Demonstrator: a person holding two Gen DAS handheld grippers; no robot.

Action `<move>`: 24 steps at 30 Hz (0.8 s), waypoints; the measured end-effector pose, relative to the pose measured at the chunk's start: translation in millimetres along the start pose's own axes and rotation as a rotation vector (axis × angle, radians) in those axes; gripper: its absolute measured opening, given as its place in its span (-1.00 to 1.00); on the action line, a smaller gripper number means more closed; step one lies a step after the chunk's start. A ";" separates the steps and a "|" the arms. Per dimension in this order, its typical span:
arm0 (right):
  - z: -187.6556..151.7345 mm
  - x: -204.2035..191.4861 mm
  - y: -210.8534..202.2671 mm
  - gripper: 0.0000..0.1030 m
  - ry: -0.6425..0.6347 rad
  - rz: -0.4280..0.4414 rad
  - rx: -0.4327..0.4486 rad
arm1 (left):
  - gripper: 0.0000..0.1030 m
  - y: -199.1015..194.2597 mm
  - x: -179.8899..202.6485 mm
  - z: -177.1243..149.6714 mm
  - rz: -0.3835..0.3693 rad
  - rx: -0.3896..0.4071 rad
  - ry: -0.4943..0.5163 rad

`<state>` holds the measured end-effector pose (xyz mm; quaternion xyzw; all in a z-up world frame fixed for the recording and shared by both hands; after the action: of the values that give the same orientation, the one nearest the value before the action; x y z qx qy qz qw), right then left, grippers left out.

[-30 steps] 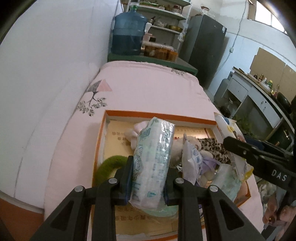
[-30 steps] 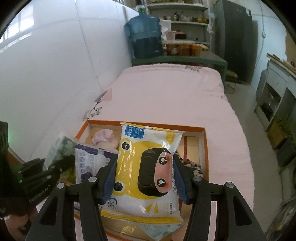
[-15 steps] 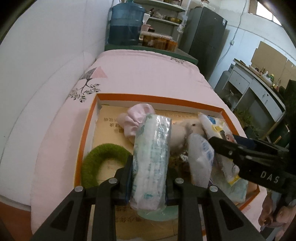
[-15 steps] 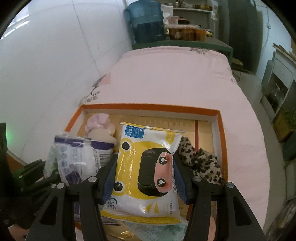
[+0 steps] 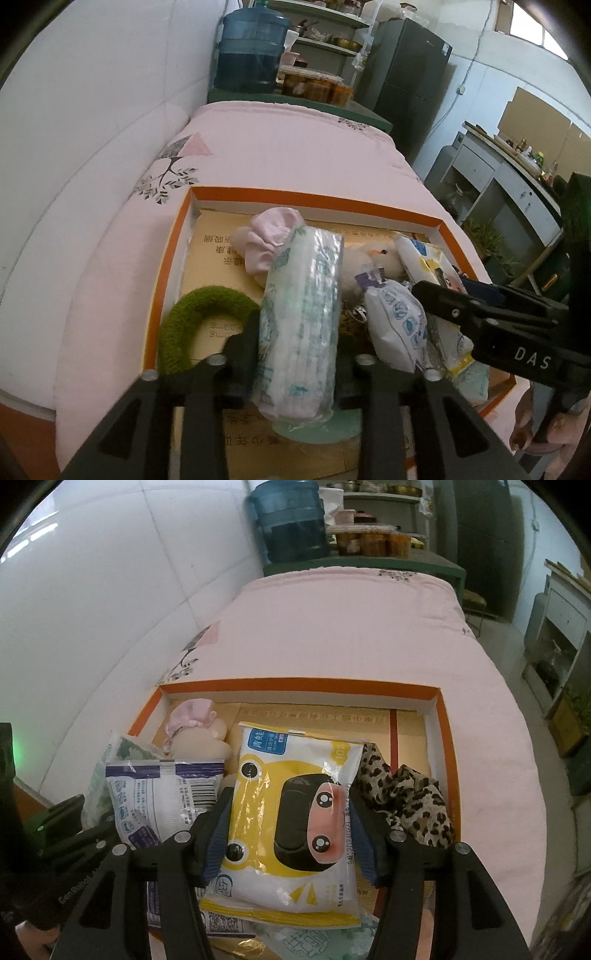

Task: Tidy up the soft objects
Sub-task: 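Open both tools to release the two packs in the lid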

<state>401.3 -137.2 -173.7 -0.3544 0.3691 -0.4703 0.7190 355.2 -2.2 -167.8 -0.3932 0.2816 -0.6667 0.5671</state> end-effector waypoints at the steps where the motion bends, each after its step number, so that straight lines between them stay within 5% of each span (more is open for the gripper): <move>1: -0.2 0.4 -0.6 0.20 -0.001 -0.002 0.001 | 0.01 0.2 -0.6 0.5 0.001 0.001 0.002; 24: -7.0 0.8 -41.2 0.22 0.016 -0.005 0.084 | 0.08 -25.8 9.8 2.9 0.006 0.055 0.018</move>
<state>378.4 -151.8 -141.9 -0.3210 0.3539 -0.4901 0.7290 343.4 -6.5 -143.1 -0.3707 0.2694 -0.6759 0.5772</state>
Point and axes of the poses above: each gripper's, at about its wrist camera, not at the fingertips, and y roughly the way its jaws point, x to its right, z to its top, the point moved 8 cm from there along y, roughly the way its jaws point, and after that the axes turned 7 degrees about -x, right-handed, at the moved point
